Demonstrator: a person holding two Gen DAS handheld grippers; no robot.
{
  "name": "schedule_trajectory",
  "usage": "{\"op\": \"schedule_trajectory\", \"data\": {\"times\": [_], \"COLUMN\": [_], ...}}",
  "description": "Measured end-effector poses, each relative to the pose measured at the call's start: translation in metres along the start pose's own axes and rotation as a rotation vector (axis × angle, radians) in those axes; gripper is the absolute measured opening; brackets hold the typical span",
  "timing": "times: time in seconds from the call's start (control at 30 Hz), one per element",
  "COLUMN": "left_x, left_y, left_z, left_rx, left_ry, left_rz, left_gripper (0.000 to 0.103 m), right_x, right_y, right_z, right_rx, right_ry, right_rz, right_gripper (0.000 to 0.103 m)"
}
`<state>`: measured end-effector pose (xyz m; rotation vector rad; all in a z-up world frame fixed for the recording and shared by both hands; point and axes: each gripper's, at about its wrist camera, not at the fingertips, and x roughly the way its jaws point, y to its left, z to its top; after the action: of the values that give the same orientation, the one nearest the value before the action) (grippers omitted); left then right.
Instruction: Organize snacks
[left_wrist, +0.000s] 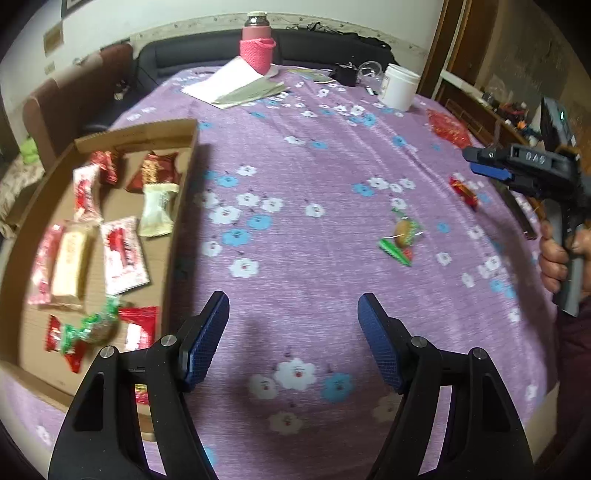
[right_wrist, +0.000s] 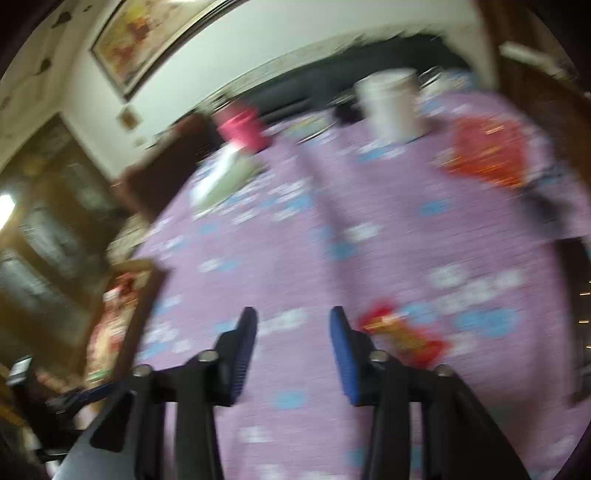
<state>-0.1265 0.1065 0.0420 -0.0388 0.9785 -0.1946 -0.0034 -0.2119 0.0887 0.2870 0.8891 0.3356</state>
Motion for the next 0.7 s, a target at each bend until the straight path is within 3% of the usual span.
{"op": "schedule_trajectory", "data": {"times": [0.17,0.43,0.5,0.53,0.57,0.7], "left_x": [0.008,0.008,0.013,0.016,0.021,0.037], "left_y": [-0.007,-0.027,-0.032,-0.035,-0.038,-0.056], "left_z": [0.001,0.011,0.015,0.017,0.02,0.032], "left_rx": [-0.026,0.046,0.066,0.075,0.085,0.143], "left_ry": [0.042,0.036,0.037,0.04,0.044,0.049], "left_rz": [-0.079,-0.054,-0.046,-0.045,-0.043,-0.04], "left_gripper": [0.073,0.073,0.073,0.073,0.073,0.073], "right_x": [0.003,0.037,0.036,0.036,0.036,0.033], "right_y": [-0.034,-0.019,-0.02,-0.022,-0.024,-0.031], "right_z": [-0.007,-0.023,-0.026,-0.026,-0.026,-0.026], "right_rx": [0.031,-0.161,-0.161,-0.155,-0.148,-0.103], "right_ry": [-0.013,0.02,0.016,0.016,0.024,0.015], "right_rz": [-0.119,-0.23,-0.22,-0.217,-0.206,-0.175], "right_gripper": [0.053,0.053,0.047,0.029,0.022,0.022]}}
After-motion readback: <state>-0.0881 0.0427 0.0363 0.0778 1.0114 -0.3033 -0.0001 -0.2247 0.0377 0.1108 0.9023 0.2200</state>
